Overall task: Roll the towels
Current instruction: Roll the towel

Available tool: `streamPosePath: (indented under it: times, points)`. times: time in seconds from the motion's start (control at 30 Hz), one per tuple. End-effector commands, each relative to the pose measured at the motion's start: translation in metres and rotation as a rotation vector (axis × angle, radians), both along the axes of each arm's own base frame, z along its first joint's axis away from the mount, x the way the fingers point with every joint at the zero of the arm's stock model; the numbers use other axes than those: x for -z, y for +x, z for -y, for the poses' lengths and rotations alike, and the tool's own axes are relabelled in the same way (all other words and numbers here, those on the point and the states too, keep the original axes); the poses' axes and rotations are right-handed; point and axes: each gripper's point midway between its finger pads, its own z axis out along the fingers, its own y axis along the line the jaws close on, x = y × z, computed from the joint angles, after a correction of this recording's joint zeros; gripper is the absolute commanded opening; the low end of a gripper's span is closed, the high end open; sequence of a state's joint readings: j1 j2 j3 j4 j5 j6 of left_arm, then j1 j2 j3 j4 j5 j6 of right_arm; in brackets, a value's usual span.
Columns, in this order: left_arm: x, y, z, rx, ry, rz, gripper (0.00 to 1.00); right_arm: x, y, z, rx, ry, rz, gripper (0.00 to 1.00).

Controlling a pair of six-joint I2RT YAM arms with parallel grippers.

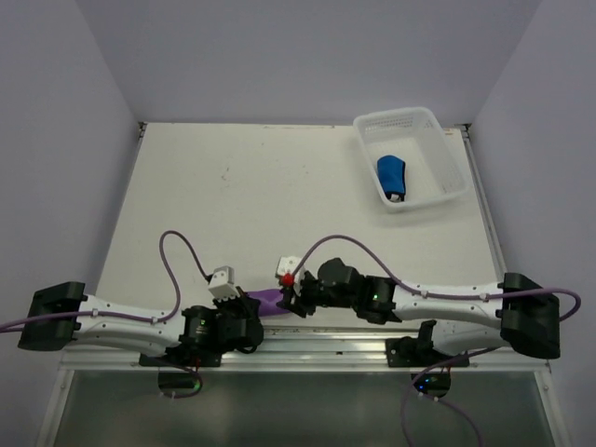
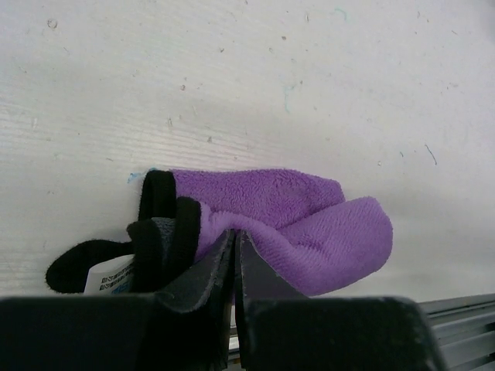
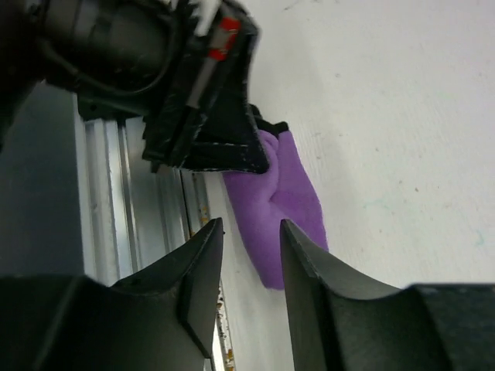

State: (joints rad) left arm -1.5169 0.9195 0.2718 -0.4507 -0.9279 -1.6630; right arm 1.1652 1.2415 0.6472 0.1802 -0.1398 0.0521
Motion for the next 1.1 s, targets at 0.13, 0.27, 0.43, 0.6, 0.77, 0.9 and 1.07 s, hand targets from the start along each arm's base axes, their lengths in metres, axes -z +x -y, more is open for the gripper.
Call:
streamPosePath:
  times: [0.13, 0.27, 0.43, 0.6, 0.77, 0.9, 1.07]
  points:
    - [0.018, -0.007, -0.015, 0.011, 0.087, -0.039, 0.08, 0.001, -0.010, -0.010, -0.062, -0.051, 0.516, 0.24]
    - [0.019, -0.008, -0.015, 0.009, 0.092, -0.045, 0.08, 0.028, -0.021, -0.021, -0.124, -0.136, 0.602, 0.25]
    - [0.019, -0.009, -0.015, 0.012, 0.081, -0.047, 0.08, 0.038, -0.025, -0.035, -0.155, -0.133, 0.646, 0.39]
    - [0.018, -0.008, -0.016, 0.014, 0.064, -0.046, 0.08, 0.052, -0.017, -0.037, -0.121, -0.139, 0.688, 0.48]
    - [0.017, -0.008, -0.016, 0.014, 0.055, -0.042, 0.08, 0.062, -0.019, -0.041, -0.130, -0.134, 0.677, 0.48]
    - [0.017, -0.008, -0.017, 0.016, 0.049, -0.043, 0.08, 0.063, -0.012, -0.035, -0.052, -0.077, 0.616, 0.50]
    - [0.017, -0.008, -0.016, 0.018, 0.044, -0.042, 0.08, 0.053, -0.001, -0.013, 0.075, 0.032, 0.520, 0.54]
